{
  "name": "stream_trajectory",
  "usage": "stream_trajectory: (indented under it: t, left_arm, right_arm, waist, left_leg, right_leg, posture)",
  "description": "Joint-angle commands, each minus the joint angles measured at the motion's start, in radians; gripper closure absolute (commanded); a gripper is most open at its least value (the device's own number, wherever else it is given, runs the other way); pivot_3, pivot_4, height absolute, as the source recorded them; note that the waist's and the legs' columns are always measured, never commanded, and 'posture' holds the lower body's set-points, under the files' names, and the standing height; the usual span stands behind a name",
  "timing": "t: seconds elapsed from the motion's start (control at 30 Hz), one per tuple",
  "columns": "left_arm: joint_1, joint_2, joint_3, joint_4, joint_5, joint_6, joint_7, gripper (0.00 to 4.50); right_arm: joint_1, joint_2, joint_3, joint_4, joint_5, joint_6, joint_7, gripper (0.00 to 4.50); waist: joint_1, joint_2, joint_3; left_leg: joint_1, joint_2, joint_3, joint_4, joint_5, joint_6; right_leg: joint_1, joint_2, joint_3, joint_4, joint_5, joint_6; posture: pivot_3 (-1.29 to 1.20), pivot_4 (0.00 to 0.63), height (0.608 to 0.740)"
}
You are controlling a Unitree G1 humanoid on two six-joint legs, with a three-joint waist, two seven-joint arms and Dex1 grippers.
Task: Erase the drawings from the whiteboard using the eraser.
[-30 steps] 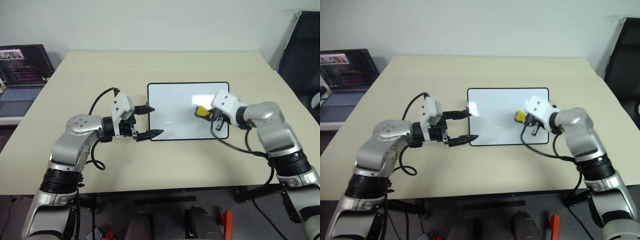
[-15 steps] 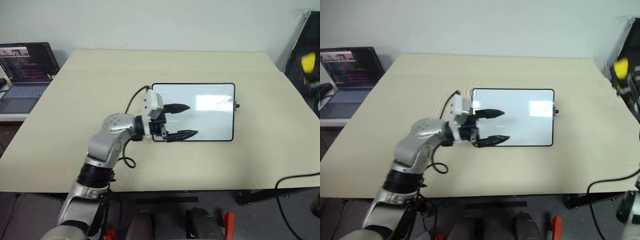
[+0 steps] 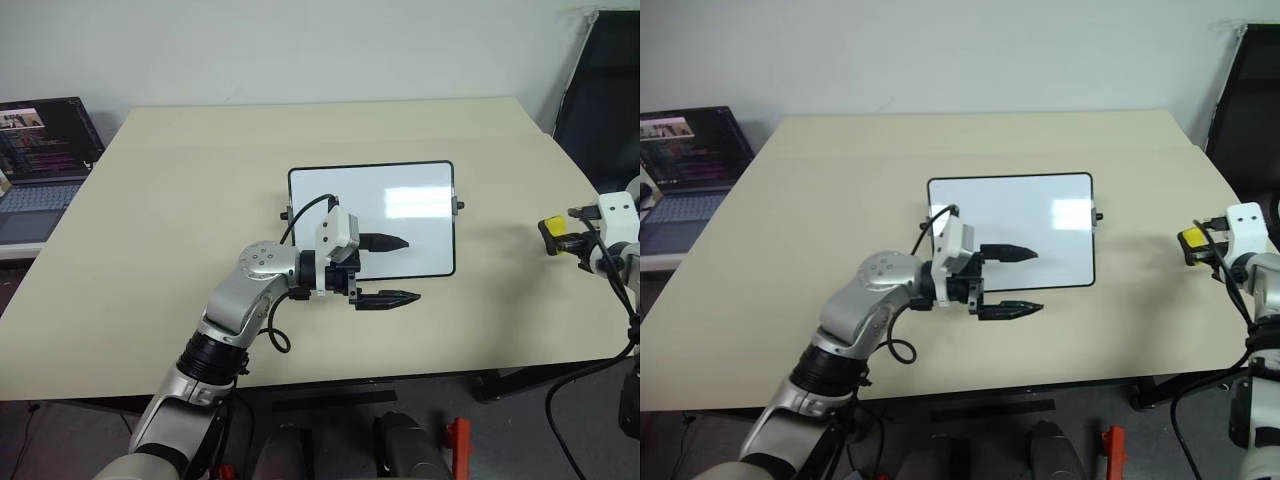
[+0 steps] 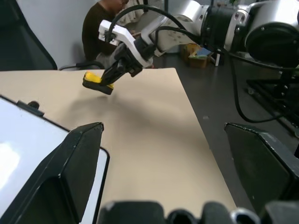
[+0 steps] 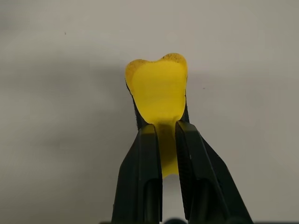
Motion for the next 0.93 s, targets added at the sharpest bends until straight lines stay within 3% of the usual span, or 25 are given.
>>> stream_trajectory:
  t: [0.03, 0.17, 0.33, 0.4, 0.53, 0.67, 0.93]
  left_arm:
    - [0.008, 0.01, 0.031, -0.064, -0.015, 0.005, 0.015, 0.0]
    - [0.019, 0.021, 0.04, -0.076, -0.015, 0.01, 0.028, 0.0]
    - [0.022, 0.045, 0.083, -0.061, -0.01, 0.0, 0.054, 0.0]
    - [0.02, 0.058, 0.14, -0.031, -0.004, -0.013, 0.097, 0.0]
    - [0.023, 0.09, 0.304, 0.141, 0.086, -0.12, 0.298, 0.0]
    - [-0.013, 0.091, 0.394, 0.313, 0.125, -0.174, 0.437, 0.0]
    - [-0.021, 0.011, 0.416, 0.513, 0.205, -0.341, 0.6, 0.0]
  right_arm:
    - [-0.068, -0.01, 0.006, 0.068, -0.006, -0.053, -0.017, 3.13]
    - [-0.098, -0.004, 0.003, 0.111, 0.012, -0.073, -0.015, 1.78]
    - [-0.086, -0.012, -0.043, 0.022, 0.076, -0.081, -0.006, 0.02]
    - [-0.047, 0.009, -0.101, -0.103, 0.152, -0.105, 0.021, 0.02]
    - [0.121, 0.179, -0.177, -0.323, 0.256, -0.272, 0.001, 0.02]
    - [0.183, 0.296, -0.188, -0.345, 0.264, -0.353, -0.072, 0.02]
    - [0.219, 0.352, -0.167, -0.318, 0.252, -0.419, -0.121, 0.02]
  waist:
    - [0.001, 0.0, 0.0]
    - [0.004, 0.0, 0.0]
    - [0.006, 0.0, 0.0]
    - [0.006, 0.0, 0.0]
    - [0.003, -0.001, 0.0]
    - [0.01, -0.003, 0.0]
    - [0.043, -0.002, 0.001]
  left_leg:
    - [0.0, 0.0, 0.0, 0.0, 0.0, 0.0]
    - [-0.001, 0.0, 0.0, 0.0, 0.0, 0.0]
    - [-0.001, 0.0, 0.0, 0.0, 0.0, 0.0]
    - [-0.001, 0.0, 0.0, 0.0, 0.0, 0.0]
    - [0.0, 0.001, -0.002, -0.001, 0.0, 0.0]
    - [0.0, 0.001, -0.003, 0.0, 0.0, 0.0]
    - [-0.003, -0.002, -0.002, 0.0, 0.0, 0.0]
  right_leg:
    - [0.0, 0.0, 0.0, 0.0, 0.0, 0.0]
    - [0.0, 0.0, 0.0, -0.001, 0.0, 0.0]
    - [0.0, 0.0, 0.0, -0.001, 0.0, 0.0]
    - [0.0, 0.0, 0.0, -0.001, 0.0, 0.0]
    - [0.0, 0.001, -0.001, 0.0, 0.0, 0.0]
    - [0.001, 0.0, -0.002, 0.001, 0.0, 0.0]
    - [-0.001, -0.004, -0.003, -0.001, 0.001, 0.002]
  posture:
    - [0.0, 0.15, 0.74]
    - [0.0, 0.15, 0.74]
    - [0.0, 0.15, 0.74]
    - [0.0, 0.15, 0.74]
    - [0.0, 0.15, 0.74]
    - [0.0, 0.15, 0.74]
    - [0.0, 0.15, 0.74]
